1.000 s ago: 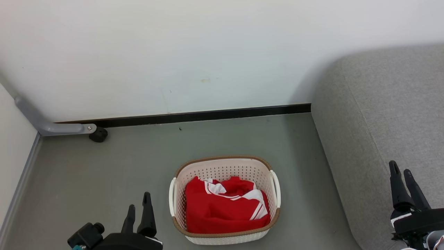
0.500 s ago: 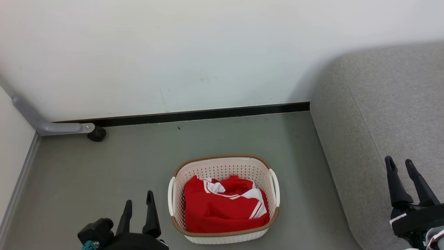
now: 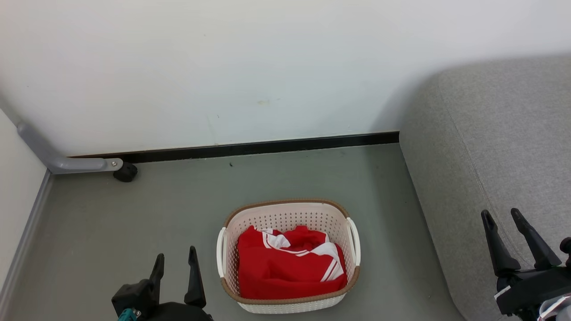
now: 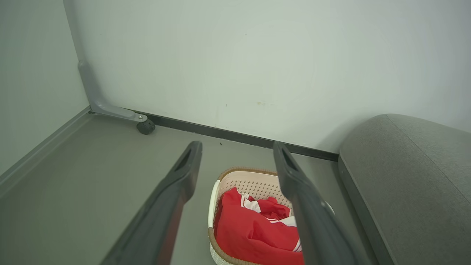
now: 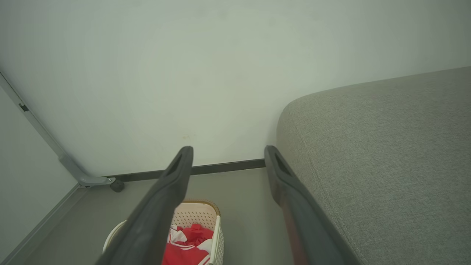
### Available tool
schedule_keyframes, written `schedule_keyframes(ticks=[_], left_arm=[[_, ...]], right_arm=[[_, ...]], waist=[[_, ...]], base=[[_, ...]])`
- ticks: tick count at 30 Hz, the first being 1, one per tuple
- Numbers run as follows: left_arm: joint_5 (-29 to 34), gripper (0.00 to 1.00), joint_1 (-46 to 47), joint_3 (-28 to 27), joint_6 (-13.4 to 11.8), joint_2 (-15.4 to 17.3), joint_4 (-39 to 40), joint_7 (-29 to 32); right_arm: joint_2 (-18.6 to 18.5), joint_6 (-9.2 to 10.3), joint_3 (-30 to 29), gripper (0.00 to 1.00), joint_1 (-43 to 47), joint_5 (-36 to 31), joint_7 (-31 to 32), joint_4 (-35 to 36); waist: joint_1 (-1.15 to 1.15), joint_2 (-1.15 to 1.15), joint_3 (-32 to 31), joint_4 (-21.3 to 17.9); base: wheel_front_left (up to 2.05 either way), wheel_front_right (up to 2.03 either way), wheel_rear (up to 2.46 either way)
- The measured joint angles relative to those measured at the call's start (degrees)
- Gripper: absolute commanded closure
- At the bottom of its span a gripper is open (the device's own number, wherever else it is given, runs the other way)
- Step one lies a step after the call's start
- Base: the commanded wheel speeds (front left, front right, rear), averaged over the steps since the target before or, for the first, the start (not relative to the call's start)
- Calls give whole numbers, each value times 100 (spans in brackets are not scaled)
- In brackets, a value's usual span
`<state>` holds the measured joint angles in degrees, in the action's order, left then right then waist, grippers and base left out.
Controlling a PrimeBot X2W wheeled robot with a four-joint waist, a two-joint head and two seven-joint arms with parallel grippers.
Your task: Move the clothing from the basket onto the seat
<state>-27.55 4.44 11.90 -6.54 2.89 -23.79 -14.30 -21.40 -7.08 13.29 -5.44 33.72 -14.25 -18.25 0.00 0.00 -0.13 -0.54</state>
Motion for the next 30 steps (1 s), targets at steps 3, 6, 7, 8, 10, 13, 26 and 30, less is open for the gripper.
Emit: schedule_keyframes(ticks=[3, 6, 7, 8, 10, 13, 26, 30], left_arm=[[46, 0, 0, -62, 0, 1, -5, 0], [169, 0, -1, -152, 7, -4, -13, 0], [213, 0, -1, -175, 8, -4, -15, 0], [240, 0, -1, -193, 9, -5, -18, 0], [261, 0, -2, -231, 56, -7, -20, 0], [300, 0, -2, -274, 58, -9, -20, 0], [485, 0, -3, -332, 154, -19, 22, 0], [613, 0, -3, -274, 159, -21, 101, 0]], right_arm=[[2, 0, -3, 0, 1, -21, 0, -38], [19, 0, -11, 0, 5, -57, 0, -80], [25, 0, -11, 0, 6, -57, 0, -90], [29, 0, -11, 0, 7, -58, 0, -101], [31, 0, -7, 0, 7, -103, 0, -114], [35, 0, 16, 0, 7, -160, 0, -115], [82, 0, 135, 0, 7, -198, 0, -8], [79, 0, 208, 0, 4, -197, 0, 124]], waist=[[0, 0, -1, 3], [0, 0, -1, 6], [0, 0, 0, 6], [0, 0, 1, 6], [0, 0, 3, 6], [0, 0, 10, 6], [0, 0, 126, 19], [0, 0, 253, 17]], base=[[0, 0, 0], [0, 0, 0], [0, 0, 0], [0, 0, 0], [0, 0, 0], [0, 0, 0], [0, 0, 0], [0, 0, 0]])
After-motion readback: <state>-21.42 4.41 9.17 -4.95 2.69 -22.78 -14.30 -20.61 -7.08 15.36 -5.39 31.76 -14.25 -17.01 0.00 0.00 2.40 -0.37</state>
